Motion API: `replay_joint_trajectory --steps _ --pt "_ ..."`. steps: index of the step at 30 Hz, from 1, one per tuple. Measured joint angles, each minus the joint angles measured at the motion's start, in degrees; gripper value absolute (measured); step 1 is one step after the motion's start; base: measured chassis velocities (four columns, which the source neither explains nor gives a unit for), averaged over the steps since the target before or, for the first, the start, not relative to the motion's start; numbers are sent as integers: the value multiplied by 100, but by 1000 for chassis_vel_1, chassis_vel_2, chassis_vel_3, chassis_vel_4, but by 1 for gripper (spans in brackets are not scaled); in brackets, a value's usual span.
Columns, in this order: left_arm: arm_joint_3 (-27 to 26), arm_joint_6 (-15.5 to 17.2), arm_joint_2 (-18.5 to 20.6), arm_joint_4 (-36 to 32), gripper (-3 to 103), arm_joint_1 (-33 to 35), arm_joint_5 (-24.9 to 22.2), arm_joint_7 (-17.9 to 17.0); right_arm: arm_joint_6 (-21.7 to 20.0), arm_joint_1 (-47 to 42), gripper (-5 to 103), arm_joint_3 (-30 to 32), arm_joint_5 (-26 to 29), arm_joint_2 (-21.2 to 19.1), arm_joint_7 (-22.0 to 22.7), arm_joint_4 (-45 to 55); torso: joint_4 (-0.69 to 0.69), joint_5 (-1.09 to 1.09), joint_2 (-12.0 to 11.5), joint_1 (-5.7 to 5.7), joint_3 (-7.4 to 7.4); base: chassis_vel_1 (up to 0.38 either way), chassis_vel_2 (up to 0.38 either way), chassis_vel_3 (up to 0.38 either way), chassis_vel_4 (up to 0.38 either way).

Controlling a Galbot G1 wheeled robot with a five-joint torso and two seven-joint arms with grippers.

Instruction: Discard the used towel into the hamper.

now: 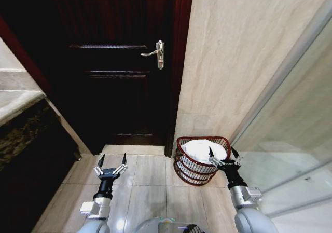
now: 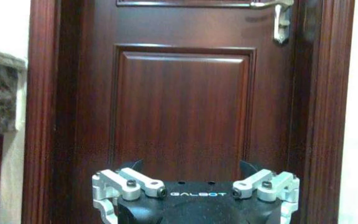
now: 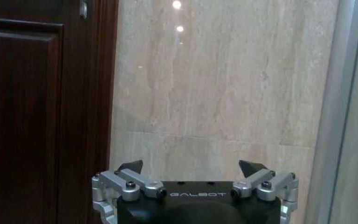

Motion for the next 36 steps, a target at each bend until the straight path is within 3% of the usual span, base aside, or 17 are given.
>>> replay_joint_trajectory --steps 17,27,36 --pt "250 51 -61 -104 100 -45 116 -16 185 -51 100 302 47 246 9 41 -2 0 52 23 31 0 0 0 0" --pt "334 294 -50 -297 100 -95 201 -8 236 -59 100 529 263 177 -50 105 -2 -1 297 115 181 0 0 0 0" --pt "-67 446 181 -559 100 9 -25 5 165 -193 100 464 230 212 -101 164 -2 0 553 220 331 0 0 0 0"
